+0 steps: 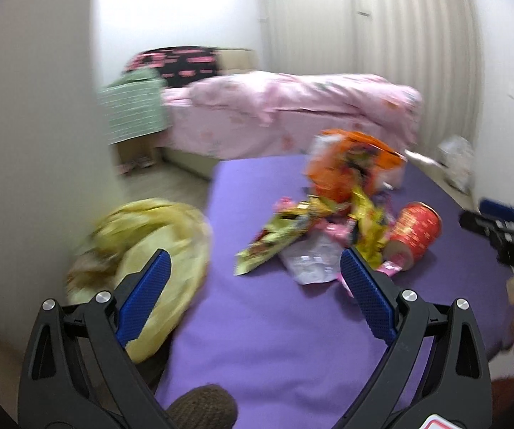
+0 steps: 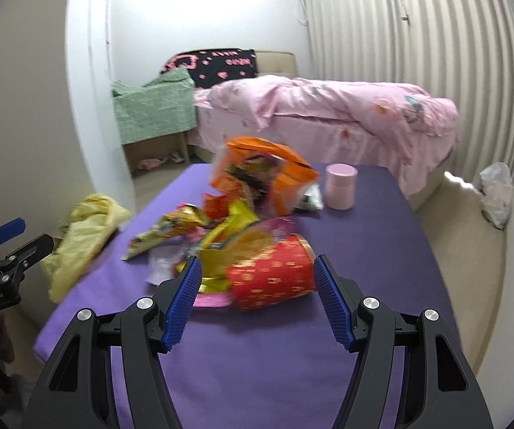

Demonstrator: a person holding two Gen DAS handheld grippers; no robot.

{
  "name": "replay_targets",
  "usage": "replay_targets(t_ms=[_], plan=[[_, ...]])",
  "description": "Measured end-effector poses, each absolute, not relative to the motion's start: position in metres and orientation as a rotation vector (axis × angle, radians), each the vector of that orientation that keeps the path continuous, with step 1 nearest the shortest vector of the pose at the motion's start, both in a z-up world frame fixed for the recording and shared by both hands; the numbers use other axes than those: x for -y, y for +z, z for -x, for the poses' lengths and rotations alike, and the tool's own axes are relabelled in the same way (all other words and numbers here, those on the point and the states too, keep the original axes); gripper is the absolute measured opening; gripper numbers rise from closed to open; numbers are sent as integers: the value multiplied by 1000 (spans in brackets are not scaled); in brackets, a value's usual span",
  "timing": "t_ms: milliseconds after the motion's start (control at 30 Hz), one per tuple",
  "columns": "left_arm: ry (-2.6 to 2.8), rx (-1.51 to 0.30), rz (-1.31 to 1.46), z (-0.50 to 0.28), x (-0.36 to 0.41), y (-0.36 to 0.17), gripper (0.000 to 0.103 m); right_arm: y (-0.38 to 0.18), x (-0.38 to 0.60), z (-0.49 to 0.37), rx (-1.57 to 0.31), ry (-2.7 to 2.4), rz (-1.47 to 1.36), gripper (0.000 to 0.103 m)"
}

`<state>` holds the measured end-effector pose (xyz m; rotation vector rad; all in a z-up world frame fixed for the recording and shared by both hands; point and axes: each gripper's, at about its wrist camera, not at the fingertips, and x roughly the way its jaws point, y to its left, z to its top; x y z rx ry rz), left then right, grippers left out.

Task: Collect trash
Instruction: 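Grasp the yellow snack wrapper with the left tool while the right tool grasps the red cup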

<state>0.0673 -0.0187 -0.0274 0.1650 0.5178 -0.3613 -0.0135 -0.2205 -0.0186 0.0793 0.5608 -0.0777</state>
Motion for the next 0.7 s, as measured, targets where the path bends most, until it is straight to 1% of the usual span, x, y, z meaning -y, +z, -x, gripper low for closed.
replay_targets(t_ms=[133, 167, 267, 400, 533, 700], plan=[[-534, -569, -179, -101, 31, -42, 91, -27, 238, 6, -596, -117, -73, 61], [-560, -573, -168, -109, 33, -45, 94, -30, 242, 5, -605, -124, -72, 61], [-611, -574, -161, -135, 38, -52, 94, -39, 253, -1, -638, -140, -73, 61], [-669, -684, -188, -180, 52, -69, 94, -49, 262, -10, -677, -141, -83, 61], [-696, -745, -222, -216, 62, -82, 94, -57, 259, -19, -715, -107, -115, 61], [-693, -785, -148, -236, 59, -85, 92, -69, 232, -33, -775, -37, -91, 61]])
